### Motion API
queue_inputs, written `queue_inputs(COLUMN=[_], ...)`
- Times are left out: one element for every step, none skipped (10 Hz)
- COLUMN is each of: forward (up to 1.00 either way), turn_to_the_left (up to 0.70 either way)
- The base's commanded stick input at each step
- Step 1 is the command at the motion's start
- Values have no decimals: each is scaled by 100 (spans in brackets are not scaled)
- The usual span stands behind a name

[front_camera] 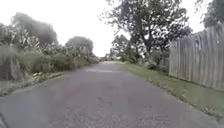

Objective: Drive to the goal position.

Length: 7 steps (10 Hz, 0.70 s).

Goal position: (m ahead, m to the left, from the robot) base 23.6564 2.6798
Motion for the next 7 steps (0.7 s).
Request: queue_inputs(forward=[100,100,100,100,100,100,100], turn_to_the_left=[-22,-31,-24,-16,-8,0,0])
